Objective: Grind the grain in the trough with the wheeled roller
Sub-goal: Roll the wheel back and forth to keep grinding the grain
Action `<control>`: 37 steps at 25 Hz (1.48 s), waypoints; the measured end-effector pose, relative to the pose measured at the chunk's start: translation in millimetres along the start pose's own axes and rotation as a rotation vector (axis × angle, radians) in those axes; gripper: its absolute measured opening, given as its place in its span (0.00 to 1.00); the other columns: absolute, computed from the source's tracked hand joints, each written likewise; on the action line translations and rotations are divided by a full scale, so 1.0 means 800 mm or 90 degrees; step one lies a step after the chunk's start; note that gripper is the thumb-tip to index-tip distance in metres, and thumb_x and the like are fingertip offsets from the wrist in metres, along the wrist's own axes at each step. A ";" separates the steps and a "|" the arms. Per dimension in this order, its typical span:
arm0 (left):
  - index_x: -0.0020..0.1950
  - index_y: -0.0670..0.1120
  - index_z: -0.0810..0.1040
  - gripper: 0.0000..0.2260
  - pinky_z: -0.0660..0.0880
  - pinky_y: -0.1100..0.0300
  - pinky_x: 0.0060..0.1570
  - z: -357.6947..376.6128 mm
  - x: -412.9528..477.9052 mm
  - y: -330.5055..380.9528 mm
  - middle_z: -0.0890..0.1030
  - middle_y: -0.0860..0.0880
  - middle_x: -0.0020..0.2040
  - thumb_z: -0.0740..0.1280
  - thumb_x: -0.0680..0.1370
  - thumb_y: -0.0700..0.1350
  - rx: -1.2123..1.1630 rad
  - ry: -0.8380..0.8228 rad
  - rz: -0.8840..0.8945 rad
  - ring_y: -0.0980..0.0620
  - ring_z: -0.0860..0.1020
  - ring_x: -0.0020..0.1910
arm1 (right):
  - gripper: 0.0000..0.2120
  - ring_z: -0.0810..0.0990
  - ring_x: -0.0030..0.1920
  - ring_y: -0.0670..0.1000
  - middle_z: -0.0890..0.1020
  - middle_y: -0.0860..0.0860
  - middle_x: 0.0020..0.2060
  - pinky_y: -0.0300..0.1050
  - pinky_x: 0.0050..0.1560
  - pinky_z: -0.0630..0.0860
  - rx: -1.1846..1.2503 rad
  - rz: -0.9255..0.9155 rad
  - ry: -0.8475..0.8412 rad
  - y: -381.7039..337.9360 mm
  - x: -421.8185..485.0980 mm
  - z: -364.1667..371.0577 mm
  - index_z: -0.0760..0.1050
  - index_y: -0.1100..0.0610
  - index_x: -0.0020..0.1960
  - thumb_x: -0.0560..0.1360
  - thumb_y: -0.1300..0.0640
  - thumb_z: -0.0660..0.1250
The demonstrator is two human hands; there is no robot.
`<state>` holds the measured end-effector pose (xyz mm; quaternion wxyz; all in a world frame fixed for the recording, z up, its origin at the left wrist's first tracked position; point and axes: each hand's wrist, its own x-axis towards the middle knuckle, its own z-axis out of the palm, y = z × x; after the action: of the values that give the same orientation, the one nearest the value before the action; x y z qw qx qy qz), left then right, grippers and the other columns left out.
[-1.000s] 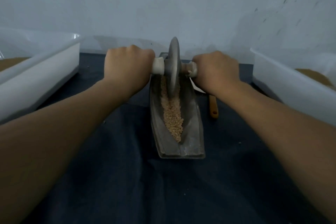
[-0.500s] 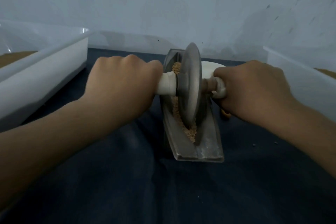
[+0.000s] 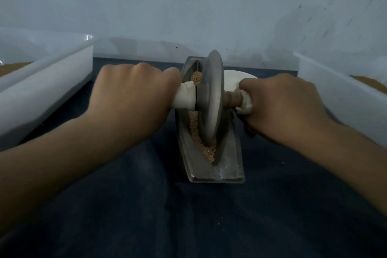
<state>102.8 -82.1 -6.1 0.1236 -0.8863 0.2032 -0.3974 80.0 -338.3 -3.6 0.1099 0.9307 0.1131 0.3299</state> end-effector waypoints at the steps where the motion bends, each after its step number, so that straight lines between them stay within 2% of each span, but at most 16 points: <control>1: 0.37 0.48 0.60 0.18 0.50 0.64 0.30 -0.005 -0.004 -0.004 0.65 0.49 0.25 0.71 0.65 0.41 -0.003 0.001 0.008 0.50 0.58 0.24 | 0.15 0.63 0.22 0.51 0.62 0.43 0.23 0.35 0.29 0.53 0.005 -0.007 0.003 0.000 -0.005 -0.006 0.63 0.46 0.32 0.60 0.47 0.70; 3: 0.37 0.49 0.62 0.17 0.49 0.64 0.30 -0.003 -0.002 -0.005 0.65 0.49 0.25 0.72 0.65 0.42 -0.006 -0.008 0.008 0.49 0.59 0.23 | 0.14 0.60 0.22 0.49 0.62 0.44 0.22 0.34 0.30 0.53 0.005 -0.002 -0.019 0.000 -0.003 -0.002 0.62 0.47 0.31 0.59 0.48 0.69; 6: 0.37 0.50 0.63 0.14 0.53 0.62 0.28 0.028 0.028 0.005 0.64 0.49 0.28 0.70 0.70 0.41 0.015 -0.048 -0.026 0.49 0.60 0.25 | 0.13 0.65 0.26 0.50 0.68 0.46 0.25 0.38 0.28 0.56 -0.005 0.045 -0.050 -0.002 0.032 0.027 0.66 0.49 0.33 0.66 0.51 0.70; 9: 0.41 0.48 0.69 0.06 0.58 0.57 0.29 0.052 0.066 0.008 0.65 0.48 0.31 0.66 0.75 0.41 -0.003 -0.055 -0.059 0.45 0.66 0.29 | 0.11 0.71 0.32 0.52 0.73 0.48 0.31 0.41 0.29 0.63 0.035 0.115 -0.107 -0.006 0.073 0.048 0.68 0.48 0.36 0.72 0.51 0.69; 12: 0.40 0.48 0.67 0.09 0.54 0.60 0.27 0.042 0.058 0.008 0.63 0.49 0.29 0.68 0.74 0.41 -0.004 -0.059 -0.054 0.47 0.63 0.27 | 0.11 0.73 0.33 0.53 0.73 0.48 0.31 0.43 0.30 0.65 0.029 0.106 -0.095 -0.007 0.061 0.045 0.68 0.48 0.37 0.73 0.49 0.68; 14: 0.38 0.48 0.63 0.15 0.51 0.62 0.27 0.023 0.034 0.008 0.61 0.50 0.27 0.70 0.70 0.39 0.001 -0.033 -0.018 0.50 0.59 0.24 | 0.12 0.69 0.29 0.52 0.70 0.47 0.28 0.42 0.29 0.61 0.011 0.081 -0.059 -0.006 0.032 0.033 0.65 0.48 0.35 0.71 0.49 0.68; 17: 0.36 0.47 0.62 0.17 0.49 0.64 0.29 -0.004 0.009 0.001 0.63 0.50 0.25 0.72 0.66 0.39 -0.002 -0.015 0.011 0.52 0.53 0.24 | 0.16 0.57 0.24 0.45 0.62 0.44 0.23 0.35 0.29 0.52 -0.006 0.036 -0.002 -0.005 -0.002 0.001 0.61 0.46 0.31 0.63 0.49 0.70; 20: 0.35 0.48 0.61 0.16 0.51 0.65 0.30 -0.001 0.004 0.001 0.62 0.50 0.24 0.71 0.66 0.40 -0.014 -0.022 -0.005 0.54 0.52 0.23 | 0.15 0.60 0.23 0.46 0.64 0.44 0.23 0.35 0.29 0.53 -0.007 0.028 -0.040 -0.002 -0.001 -0.003 0.61 0.47 0.29 0.61 0.48 0.68; 22: 0.35 0.48 0.62 0.15 0.54 0.62 0.28 0.020 0.018 0.003 0.62 0.50 0.26 0.69 0.69 0.40 -0.012 -0.048 -0.031 0.50 0.60 0.22 | 0.12 0.65 0.25 0.50 0.68 0.47 0.25 0.37 0.28 0.55 -0.044 0.036 -0.059 -0.004 0.025 0.014 0.67 0.49 0.32 0.67 0.50 0.70; 25: 0.42 0.48 0.73 0.04 0.61 0.56 0.30 0.056 0.054 0.001 0.63 0.49 0.31 0.66 0.75 0.43 -0.037 -0.077 -0.074 0.44 0.68 0.29 | 0.02 0.74 0.35 0.57 0.74 0.52 0.34 0.42 0.31 0.61 -0.038 0.052 -0.086 -0.009 0.078 0.036 0.77 0.53 0.42 0.73 0.55 0.68; 27: 0.46 0.49 0.76 0.01 0.63 0.55 0.32 0.062 0.067 0.001 0.66 0.48 0.33 0.65 0.77 0.44 -0.064 -0.105 -0.096 0.42 0.73 0.33 | 0.03 0.75 0.38 0.58 0.77 0.54 0.40 0.44 0.33 0.64 -0.040 0.067 -0.121 -0.010 0.095 0.039 0.78 0.52 0.47 0.74 0.58 0.66; 29: 0.44 0.49 0.75 0.01 0.63 0.55 0.31 0.055 0.055 0.002 0.70 0.48 0.33 0.65 0.76 0.45 -0.062 -0.099 -0.095 0.41 0.74 0.33 | 0.02 0.73 0.36 0.57 0.75 0.52 0.37 0.44 0.32 0.64 -0.041 0.049 -0.113 -0.013 0.086 0.031 0.77 0.51 0.46 0.74 0.56 0.68; 30: 0.42 0.49 0.72 0.04 0.61 0.57 0.30 0.047 0.043 0.002 0.70 0.49 0.32 0.66 0.75 0.45 -0.055 -0.087 -0.079 0.44 0.71 0.29 | 0.03 0.72 0.35 0.56 0.73 0.51 0.35 0.42 0.31 0.62 -0.042 0.030 -0.106 -0.012 0.074 0.025 0.75 0.50 0.43 0.73 0.54 0.69; 33: 0.37 0.51 0.66 0.11 0.53 0.63 0.28 0.014 0.009 -0.008 0.63 0.52 0.27 0.69 0.70 0.48 -0.030 -0.045 0.006 0.50 0.60 0.23 | 0.12 0.66 0.25 0.49 0.68 0.46 0.26 0.37 0.27 0.55 -0.041 -0.023 -0.065 -0.003 0.029 -0.002 0.68 0.49 0.34 0.66 0.49 0.71; 35: 0.36 0.52 0.65 0.13 0.51 0.65 0.29 -0.002 -0.002 -0.016 0.62 0.52 0.26 0.71 0.67 0.50 -0.031 -0.046 0.044 0.50 0.59 0.22 | 0.12 0.59 0.21 0.45 0.63 0.44 0.21 0.33 0.28 0.53 -0.010 -0.036 -0.038 0.001 0.007 -0.018 0.66 0.49 0.29 0.57 0.46 0.69; 37: 0.36 0.51 0.68 0.13 0.50 0.66 0.29 0.002 0.002 -0.014 0.62 0.51 0.26 0.73 0.66 0.49 -0.015 -0.061 0.037 0.50 0.59 0.23 | 0.13 0.56 0.21 0.44 0.60 0.44 0.21 0.32 0.29 0.52 -0.010 -0.022 -0.051 0.003 0.008 -0.012 0.66 0.48 0.28 0.55 0.47 0.69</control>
<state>107.7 -73.1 -2.0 0.1342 -0.8995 0.2277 -0.3479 79.5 -337.4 8.1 0.1271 0.9403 0.1220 0.2911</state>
